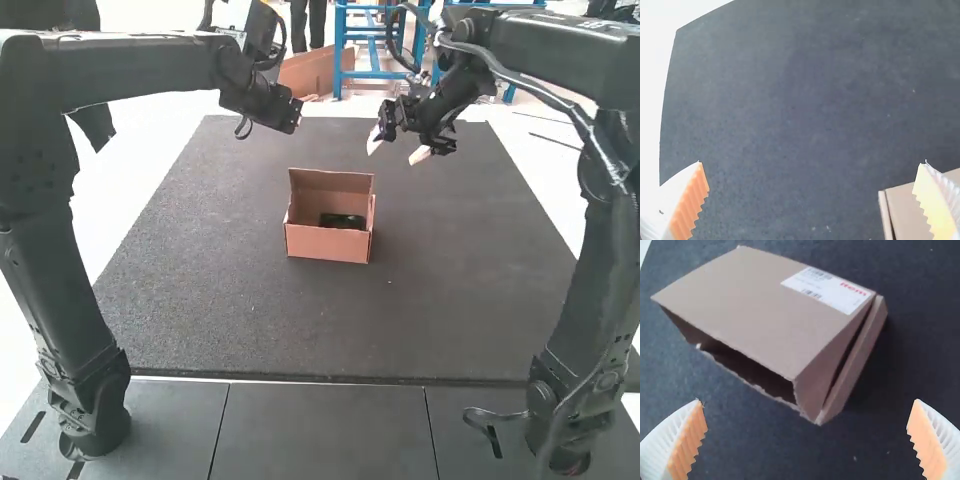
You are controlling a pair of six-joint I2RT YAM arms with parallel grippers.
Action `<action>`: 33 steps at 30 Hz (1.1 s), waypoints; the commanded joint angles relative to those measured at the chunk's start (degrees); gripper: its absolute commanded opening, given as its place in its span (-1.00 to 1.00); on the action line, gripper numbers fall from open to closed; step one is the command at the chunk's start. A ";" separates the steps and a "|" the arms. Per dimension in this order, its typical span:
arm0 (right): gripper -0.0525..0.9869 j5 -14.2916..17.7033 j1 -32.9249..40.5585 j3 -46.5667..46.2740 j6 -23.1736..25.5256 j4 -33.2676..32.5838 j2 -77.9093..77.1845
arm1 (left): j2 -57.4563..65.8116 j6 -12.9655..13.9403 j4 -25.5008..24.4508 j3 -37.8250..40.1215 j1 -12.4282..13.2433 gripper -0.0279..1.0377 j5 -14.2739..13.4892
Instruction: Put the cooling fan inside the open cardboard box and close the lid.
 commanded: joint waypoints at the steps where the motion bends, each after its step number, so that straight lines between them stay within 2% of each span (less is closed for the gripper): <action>1: 0.87 8.77 -1.86 -5.43 -1.89 3.74 -6.03 | 0.33 0.65 1.15 1.25 -2.10 0.87 0.00; 5: 0.87 13.61 -3.09 -12.73 -1.98 10.42 -11.92 | 2.17 0.47 2.03 1.51 -2.98 0.87 0.44; 9: 0.87 15.28 -4.24 -18.00 -1.89 13.68 -16.57 | 3.93 0.38 2.55 1.51 -3.07 0.87 1.06; 17: 0.87 15.28 -6.87 -25.30 -0.93 20.18 -23.34 | 6.21 0.03 1.15 1.16 -3.24 0.87 1.59; 21: 0.87 15.10 -8.46 -25.56 -1.01 20.35 -23.78 | 6.65 -1.64 -3.60 1.25 -3.51 0.87 1.59; 25: 0.87 14.66 -9.33 -25.47 -1.01 20.53 -23.78 | 6.65 -2.25 -7.47 1.16 -4.82 0.87 1.50; 31: 0.87 13.25 -9.42 -25.91 -0.75 20.18 -23.87 | 6.65 -2.52 -9.05 -0.25 -5.53 0.87 1.50; 33: 0.87 12.64 -9.42 -26.00 -0.66 20.00 -23.78 | 6.65 -3.40 -9.40 -1.12 -5.70 0.87 1.41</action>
